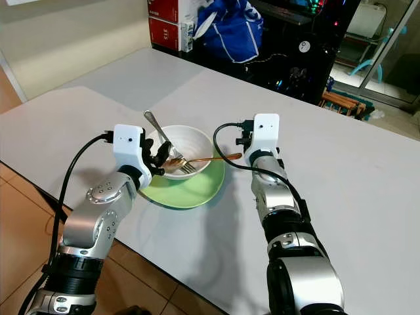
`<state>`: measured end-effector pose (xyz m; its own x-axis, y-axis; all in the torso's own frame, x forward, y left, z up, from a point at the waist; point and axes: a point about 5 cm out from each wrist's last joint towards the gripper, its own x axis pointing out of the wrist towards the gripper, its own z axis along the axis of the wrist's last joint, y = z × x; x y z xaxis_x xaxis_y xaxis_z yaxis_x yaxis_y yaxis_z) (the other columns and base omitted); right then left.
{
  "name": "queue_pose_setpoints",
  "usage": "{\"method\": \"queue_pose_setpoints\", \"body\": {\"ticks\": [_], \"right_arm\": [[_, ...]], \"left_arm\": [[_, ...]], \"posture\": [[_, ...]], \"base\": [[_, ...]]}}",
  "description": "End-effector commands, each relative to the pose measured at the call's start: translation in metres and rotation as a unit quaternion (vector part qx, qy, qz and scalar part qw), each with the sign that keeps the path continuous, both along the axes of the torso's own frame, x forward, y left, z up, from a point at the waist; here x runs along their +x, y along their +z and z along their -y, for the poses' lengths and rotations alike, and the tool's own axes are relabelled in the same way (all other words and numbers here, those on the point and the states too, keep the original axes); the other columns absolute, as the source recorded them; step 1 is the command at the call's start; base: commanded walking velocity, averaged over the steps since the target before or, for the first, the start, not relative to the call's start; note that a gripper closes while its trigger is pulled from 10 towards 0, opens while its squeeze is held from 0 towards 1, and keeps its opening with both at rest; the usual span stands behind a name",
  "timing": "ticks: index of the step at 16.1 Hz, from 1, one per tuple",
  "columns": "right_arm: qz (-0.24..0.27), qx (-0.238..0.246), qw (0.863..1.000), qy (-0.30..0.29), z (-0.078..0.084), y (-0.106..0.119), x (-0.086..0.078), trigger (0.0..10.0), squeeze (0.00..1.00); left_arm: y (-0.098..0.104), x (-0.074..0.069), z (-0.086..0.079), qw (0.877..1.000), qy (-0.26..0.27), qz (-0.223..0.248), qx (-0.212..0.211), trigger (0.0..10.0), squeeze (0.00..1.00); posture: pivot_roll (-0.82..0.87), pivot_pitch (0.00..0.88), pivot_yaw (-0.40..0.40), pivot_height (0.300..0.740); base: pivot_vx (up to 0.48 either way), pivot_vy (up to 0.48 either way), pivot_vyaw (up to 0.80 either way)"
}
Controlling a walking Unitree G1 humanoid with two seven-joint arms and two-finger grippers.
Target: Setting the table
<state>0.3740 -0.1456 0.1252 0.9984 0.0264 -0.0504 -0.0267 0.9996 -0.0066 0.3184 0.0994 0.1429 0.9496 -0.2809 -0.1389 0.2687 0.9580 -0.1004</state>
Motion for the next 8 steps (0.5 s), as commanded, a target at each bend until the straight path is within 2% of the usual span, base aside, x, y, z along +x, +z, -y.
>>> {"method": "queue_pose_setpoints", "body": {"ticks": [1,5,8], "right_arm": [[0.004,-0.003,1.000,0.002,0.0000,0.0024,0.0014,10.0,0.00],[0.004,-0.009,1.000,0.002,0.0015,0.0001,-0.0009,10.0,0.00],[0.003,-0.010,1.000,-0.003,0.0038,-0.0005,-0.0009,10.0,0.00]], "left_arm": [[-0.0014,-0.0012,0.0014,1.000,0.003,0.000,-0.005,10.0,0.00],[-0.0029,-0.0009,0.0052,1.000,-0.007,-0.001,-0.004,10.0,0.00],[0.0011,0.0005,0.0041,1.000,-0.002,0.010,-0.014,10.0,0.00]], "posture": [[0.03,0.000,-0.055,0.740],[0.01,0.000,-0.037,0.740],[0.01,0.000,-0.033,0.740]], "base": [[0.000,0.000,0.00],[0.000,0.000,0.00],[-0.285,0.000,0.00]]}}
